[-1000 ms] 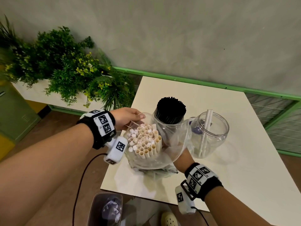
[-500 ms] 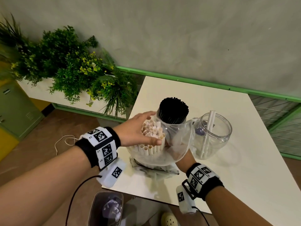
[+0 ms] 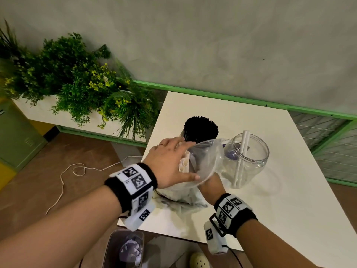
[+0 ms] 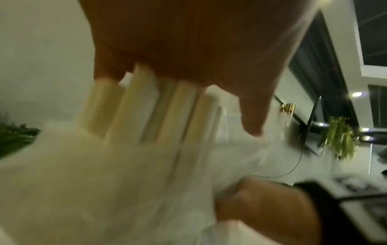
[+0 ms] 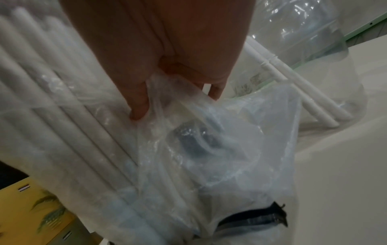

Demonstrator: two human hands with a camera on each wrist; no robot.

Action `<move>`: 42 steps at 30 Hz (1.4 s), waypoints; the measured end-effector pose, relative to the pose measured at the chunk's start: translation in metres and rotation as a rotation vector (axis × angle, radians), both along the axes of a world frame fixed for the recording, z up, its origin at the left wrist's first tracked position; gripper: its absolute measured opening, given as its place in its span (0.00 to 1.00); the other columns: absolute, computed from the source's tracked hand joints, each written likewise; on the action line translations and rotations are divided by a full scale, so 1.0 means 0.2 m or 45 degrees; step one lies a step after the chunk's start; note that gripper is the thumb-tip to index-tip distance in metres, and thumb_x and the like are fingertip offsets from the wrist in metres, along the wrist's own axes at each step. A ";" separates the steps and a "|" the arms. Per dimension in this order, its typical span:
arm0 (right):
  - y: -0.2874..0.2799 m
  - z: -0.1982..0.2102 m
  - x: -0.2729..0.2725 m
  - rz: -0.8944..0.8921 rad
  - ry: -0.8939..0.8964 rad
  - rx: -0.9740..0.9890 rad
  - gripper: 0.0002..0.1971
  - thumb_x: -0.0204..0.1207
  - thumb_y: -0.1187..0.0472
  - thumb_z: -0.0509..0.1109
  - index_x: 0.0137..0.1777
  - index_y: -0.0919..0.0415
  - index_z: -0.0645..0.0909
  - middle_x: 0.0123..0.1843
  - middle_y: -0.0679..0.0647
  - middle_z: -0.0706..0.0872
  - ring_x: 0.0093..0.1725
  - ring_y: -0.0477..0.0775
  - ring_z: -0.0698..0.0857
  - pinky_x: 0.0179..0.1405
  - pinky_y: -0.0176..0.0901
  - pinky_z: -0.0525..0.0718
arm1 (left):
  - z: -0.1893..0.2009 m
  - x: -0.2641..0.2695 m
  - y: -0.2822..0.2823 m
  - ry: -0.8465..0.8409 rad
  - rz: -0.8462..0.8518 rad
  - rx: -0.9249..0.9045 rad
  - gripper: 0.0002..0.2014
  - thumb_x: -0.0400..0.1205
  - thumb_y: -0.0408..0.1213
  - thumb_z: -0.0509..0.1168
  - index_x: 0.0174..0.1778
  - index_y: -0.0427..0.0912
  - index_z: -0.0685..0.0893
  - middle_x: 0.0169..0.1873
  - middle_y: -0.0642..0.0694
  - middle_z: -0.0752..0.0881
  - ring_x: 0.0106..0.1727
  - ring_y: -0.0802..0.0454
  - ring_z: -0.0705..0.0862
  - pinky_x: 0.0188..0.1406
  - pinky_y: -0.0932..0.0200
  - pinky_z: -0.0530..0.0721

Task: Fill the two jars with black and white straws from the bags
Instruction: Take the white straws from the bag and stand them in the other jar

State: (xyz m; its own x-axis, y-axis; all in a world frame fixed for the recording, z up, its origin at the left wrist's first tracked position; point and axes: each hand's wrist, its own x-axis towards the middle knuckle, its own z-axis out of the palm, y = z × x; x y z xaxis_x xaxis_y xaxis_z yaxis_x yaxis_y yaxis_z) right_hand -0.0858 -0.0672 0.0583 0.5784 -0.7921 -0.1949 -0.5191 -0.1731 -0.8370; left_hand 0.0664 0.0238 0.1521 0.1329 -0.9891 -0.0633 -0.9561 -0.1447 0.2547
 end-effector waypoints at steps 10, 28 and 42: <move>-0.01 0.36 -0.19 -0.163 -0.694 -0.855 0.31 0.68 0.62 0.61 0.74 0.55 0.65 0.72 0.57 0.70 0.75 0.57 0.68 0.77 0.49 0.65 | -0.13 0.01 -0.06 -0.153 0.044 -0.177 0.29 0.74 0.67 0.42 0.65 0.57 0.69 0.64 0.51 0.70 0.58 0.46 0.75 0.53 0.47 0.80; -0.06 0.41 -0.01 0.636 0.816 -1.110 0.41 0.67 0.29 0.67 0.78 0.44 0.63 0.73 0.49 0.69 0.76 0.59 0.62 0.77 0.68 0.49 | -0.11 -0.01 -0.08 0.008 0.135 -0.205 0.13 0.80 0.59 0.54 0.58 0.63 0.71 0.59 0.55 0.71 0.58 0.49 0.75 0.55 0.49 0.73; -0.07 -0.05 -0.16 0.694 1.022 -0.339 0.63 0.53 0.22 0.73 0.83 0.44 0.44 0.84 0.49 0.47 0.81 0.58 0.56 0.76 0.68 0.62 | -0.14 0.00 -0.10 0.031 0.099 -0.201 0.18 0.78 0.61 0.45 0.56 0.60 0.72 0.58 0.55 0.74 0.53 0.49 0.76 0.53 0.48 0.79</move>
State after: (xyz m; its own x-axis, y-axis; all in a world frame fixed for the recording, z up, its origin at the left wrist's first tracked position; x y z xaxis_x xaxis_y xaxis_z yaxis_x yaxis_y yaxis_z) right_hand -0.1174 -0.0809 0.0478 0.6501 -0.5333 -0.5413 -0.7069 -0.6857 -0.1734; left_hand 0.0666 0.0031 0.1235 0.2096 -0.9738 0.0876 -0.9369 -0.1744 0.3028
